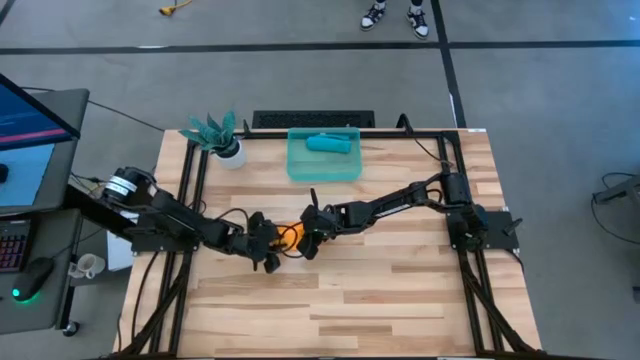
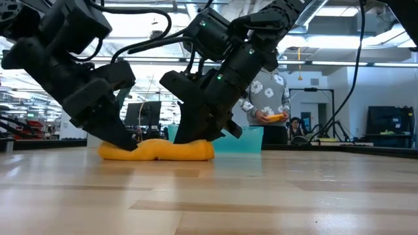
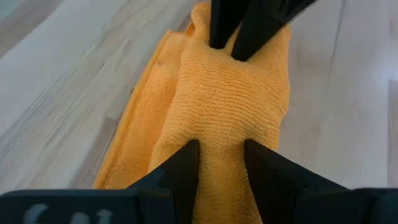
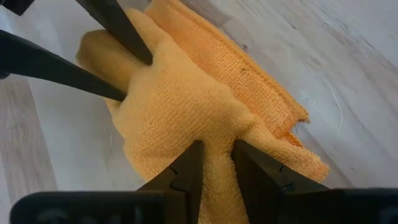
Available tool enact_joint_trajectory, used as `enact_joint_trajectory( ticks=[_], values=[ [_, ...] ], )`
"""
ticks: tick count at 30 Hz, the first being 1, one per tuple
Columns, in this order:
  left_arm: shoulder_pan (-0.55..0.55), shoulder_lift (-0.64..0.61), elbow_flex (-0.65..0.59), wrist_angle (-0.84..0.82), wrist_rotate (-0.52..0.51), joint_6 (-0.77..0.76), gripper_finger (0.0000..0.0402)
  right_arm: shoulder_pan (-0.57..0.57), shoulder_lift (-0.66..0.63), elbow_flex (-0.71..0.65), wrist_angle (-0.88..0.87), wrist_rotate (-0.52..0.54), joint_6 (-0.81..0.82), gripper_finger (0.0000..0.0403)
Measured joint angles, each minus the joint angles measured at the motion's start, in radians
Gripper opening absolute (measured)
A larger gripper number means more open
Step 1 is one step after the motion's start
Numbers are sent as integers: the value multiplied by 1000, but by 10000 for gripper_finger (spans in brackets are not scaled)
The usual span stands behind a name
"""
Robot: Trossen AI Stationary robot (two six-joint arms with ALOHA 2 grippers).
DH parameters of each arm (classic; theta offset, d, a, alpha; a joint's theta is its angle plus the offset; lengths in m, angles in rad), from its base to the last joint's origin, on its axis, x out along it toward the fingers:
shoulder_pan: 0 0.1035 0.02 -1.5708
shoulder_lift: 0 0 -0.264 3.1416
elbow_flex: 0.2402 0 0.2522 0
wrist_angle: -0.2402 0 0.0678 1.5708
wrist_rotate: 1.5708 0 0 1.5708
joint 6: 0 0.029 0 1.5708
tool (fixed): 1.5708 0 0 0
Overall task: Roll microfiber towels into tight, uniform cylinder then place into a basket
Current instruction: Roll the yellow microfiber cloth
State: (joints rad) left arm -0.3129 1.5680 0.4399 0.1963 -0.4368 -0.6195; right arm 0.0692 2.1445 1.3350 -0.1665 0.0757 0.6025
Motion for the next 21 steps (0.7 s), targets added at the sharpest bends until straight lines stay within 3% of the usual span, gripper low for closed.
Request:
enact_joint_trajectory(
  ticks=[12, 21],
  values=[
    [-10, 5, 1, -29, 2, -29, 128, -11, -1, 0, 0, -79, 20, 123],
    [-10, 5, 0, -28, 11, -31, 128, -15, -30, -2, -30, -105, 12, 172]
  ],
)
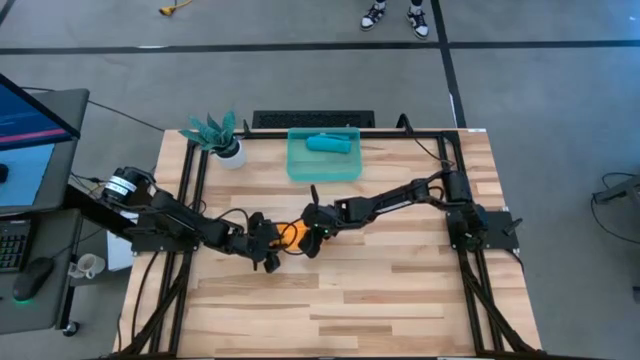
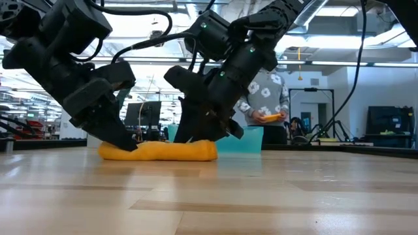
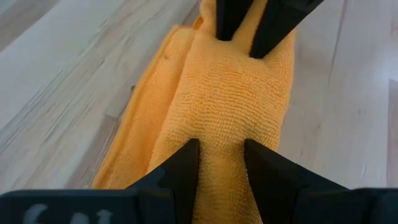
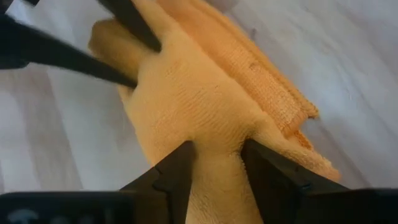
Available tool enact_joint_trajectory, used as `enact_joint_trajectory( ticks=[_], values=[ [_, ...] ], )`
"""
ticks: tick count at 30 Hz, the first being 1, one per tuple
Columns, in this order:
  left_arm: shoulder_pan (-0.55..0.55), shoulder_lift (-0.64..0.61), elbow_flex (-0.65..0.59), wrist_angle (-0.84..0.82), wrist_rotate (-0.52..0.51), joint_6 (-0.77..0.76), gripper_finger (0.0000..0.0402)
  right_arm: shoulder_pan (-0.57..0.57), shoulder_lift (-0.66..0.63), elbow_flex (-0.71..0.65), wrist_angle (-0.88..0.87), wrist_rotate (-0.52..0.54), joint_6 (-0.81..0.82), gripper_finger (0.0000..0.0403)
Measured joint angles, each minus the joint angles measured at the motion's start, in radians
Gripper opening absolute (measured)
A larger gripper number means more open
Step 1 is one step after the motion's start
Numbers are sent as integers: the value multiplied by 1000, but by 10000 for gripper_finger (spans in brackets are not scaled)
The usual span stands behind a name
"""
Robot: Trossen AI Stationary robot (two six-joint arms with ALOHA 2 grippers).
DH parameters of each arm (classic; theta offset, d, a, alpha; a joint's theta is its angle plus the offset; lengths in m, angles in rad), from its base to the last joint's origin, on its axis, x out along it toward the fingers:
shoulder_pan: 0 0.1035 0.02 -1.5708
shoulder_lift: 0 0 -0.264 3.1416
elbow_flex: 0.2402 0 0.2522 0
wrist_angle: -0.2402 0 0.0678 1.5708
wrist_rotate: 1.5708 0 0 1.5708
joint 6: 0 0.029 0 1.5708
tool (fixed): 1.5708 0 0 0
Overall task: Roll microfiber towels into tight, uniform cylinder then place into a basket
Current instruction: Roll the yellow microfiber cloth, then put the yellow microfiber cloth into the green bin
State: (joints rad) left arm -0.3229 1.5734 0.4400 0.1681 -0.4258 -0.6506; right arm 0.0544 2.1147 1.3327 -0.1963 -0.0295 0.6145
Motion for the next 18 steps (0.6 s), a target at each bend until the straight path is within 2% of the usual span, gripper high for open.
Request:
enact_joint_trajectory(
  ticks=[4, 10, 15, 18],
  values=[
    [0, 0, 0, 1, 1, -4, 128, -19, -29, -1, -46, -63, -10, 181],
    [0, -1, 10, -11, 3, -15, 128, -30, -102, -5, -173, -58, -101, 179],
    [1, -14, 10, -20, 23, -28, 128, -28, -182, -12, -328, 48, -182, 176],
    [2, -20, 10, -25, 32, -29, 128, -22, -260, -83, -327, 72, -204, 176]
  ],
)
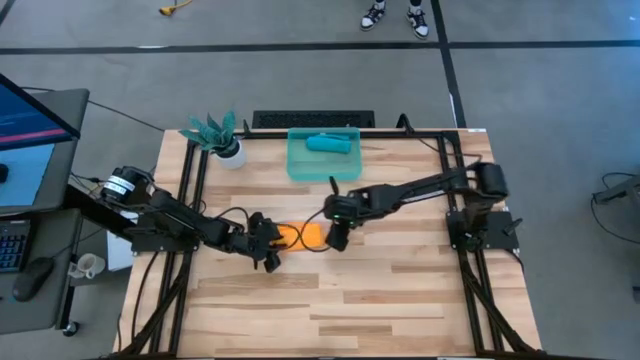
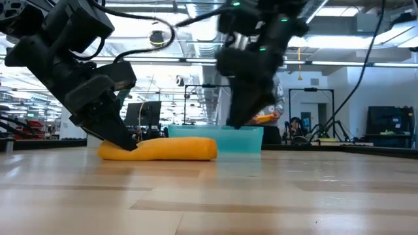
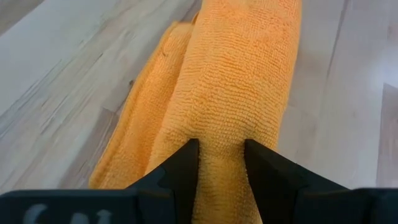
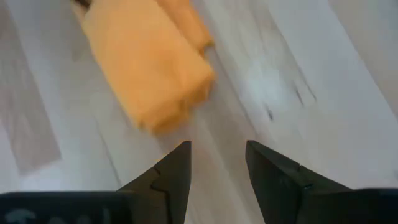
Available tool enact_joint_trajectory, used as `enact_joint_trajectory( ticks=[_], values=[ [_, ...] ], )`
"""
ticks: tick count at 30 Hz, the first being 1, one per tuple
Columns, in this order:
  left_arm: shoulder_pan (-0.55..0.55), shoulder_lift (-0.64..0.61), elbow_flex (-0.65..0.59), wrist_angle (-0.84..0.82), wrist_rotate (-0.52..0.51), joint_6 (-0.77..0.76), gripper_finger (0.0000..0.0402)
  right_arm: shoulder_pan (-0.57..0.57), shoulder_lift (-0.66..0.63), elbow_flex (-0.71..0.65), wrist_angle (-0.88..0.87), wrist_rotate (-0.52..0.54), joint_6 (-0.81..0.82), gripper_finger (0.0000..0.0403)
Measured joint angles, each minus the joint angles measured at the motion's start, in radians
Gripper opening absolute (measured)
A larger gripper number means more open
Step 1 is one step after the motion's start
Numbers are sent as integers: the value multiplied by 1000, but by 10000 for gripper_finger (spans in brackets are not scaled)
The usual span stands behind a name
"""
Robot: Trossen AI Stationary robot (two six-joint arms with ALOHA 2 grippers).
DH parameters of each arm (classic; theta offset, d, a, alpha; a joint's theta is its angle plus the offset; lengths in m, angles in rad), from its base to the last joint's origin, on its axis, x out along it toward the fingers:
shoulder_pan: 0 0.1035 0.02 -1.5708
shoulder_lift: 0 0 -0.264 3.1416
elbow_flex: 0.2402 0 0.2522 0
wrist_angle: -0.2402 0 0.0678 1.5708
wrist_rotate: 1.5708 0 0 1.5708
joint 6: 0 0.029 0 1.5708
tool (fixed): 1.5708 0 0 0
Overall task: Roll microfiber towels into tight, uniform cylinder then place into a basket
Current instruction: Put the yellow microfiber cloth into the green bin
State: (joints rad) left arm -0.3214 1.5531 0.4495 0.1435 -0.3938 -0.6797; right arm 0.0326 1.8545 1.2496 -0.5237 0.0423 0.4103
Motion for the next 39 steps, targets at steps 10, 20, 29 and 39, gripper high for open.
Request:
enact_joint_trajectory(
  ticks=[10, 20, 29, 39],
  values=[
    [0, -1, 0, -1, 3, -1, 128, 26, -245, -424, 473, -15, 215, 175],
    [-1, -1, -1, 0, 3, 0, 128, 24, -125, -472, 793, -19, 376, 181],
    [-2, -1, -1, 0, 3, 1, 128, 10, -59, -432, 792, -192, 447, 231],
    [-1, -1, -1, 4, 3, -2, 128, 17, -59, -432, 792, -198, 505, 244]
  ],
)
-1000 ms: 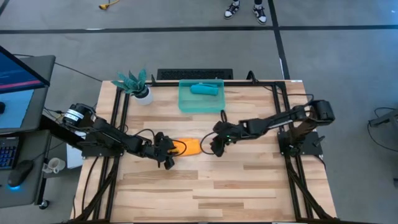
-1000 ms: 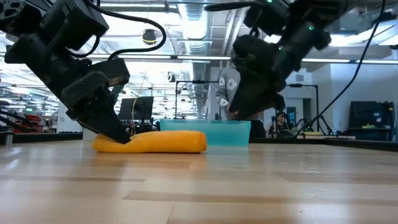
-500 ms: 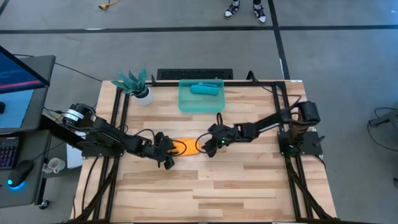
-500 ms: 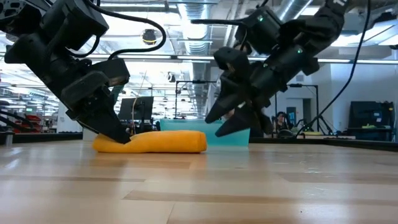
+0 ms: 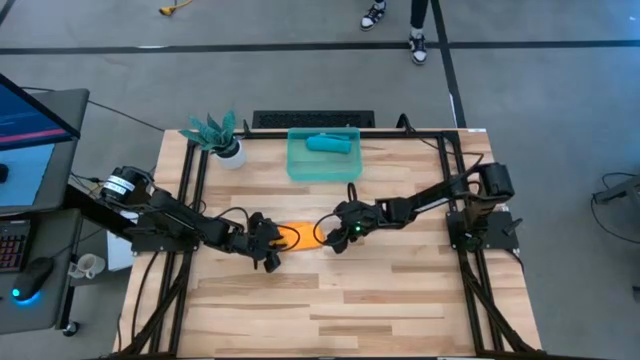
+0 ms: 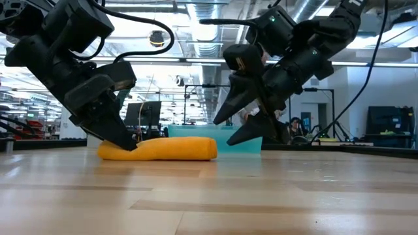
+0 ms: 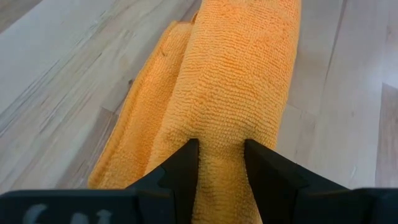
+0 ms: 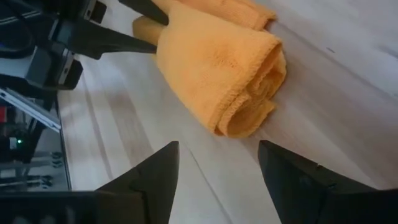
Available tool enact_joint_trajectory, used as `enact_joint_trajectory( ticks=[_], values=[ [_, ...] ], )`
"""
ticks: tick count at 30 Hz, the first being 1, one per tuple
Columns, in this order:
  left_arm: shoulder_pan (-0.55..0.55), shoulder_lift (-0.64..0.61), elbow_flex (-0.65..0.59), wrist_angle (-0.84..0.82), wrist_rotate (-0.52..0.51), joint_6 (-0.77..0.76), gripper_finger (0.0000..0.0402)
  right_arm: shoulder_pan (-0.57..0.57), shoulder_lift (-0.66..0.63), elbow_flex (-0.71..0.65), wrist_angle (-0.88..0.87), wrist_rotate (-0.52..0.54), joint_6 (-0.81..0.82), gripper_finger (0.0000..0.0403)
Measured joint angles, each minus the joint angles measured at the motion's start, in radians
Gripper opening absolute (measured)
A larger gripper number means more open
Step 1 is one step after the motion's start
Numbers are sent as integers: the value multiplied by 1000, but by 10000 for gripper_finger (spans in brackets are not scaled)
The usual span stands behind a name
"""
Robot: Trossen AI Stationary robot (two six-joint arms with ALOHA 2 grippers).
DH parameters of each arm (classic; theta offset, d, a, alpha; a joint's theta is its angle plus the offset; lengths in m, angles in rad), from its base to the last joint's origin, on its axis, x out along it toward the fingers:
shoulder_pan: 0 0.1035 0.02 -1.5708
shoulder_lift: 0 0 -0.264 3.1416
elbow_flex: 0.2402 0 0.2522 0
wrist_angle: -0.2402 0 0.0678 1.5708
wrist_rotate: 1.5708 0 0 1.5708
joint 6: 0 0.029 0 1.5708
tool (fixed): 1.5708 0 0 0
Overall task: Roll microfiber towels into tight, uniform cylinder then place into a basket
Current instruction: Put the yellow microfiber cloth into the green bin
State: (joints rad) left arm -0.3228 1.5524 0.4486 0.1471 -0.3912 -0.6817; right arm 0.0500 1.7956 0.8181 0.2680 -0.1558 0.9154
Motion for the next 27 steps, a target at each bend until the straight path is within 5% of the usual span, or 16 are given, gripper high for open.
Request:
enact_joint_trajectory(
  ticks=[13, 27],
  values=[
    [0, 0, 0, 7, 2, -33, 128, 0, 114, 4, 123, 8, 248, 244],
    [0, 0, 0, 14, 2, -34, 128, -44, 123, 2, 175, 31, 292, 244]
  ],
)
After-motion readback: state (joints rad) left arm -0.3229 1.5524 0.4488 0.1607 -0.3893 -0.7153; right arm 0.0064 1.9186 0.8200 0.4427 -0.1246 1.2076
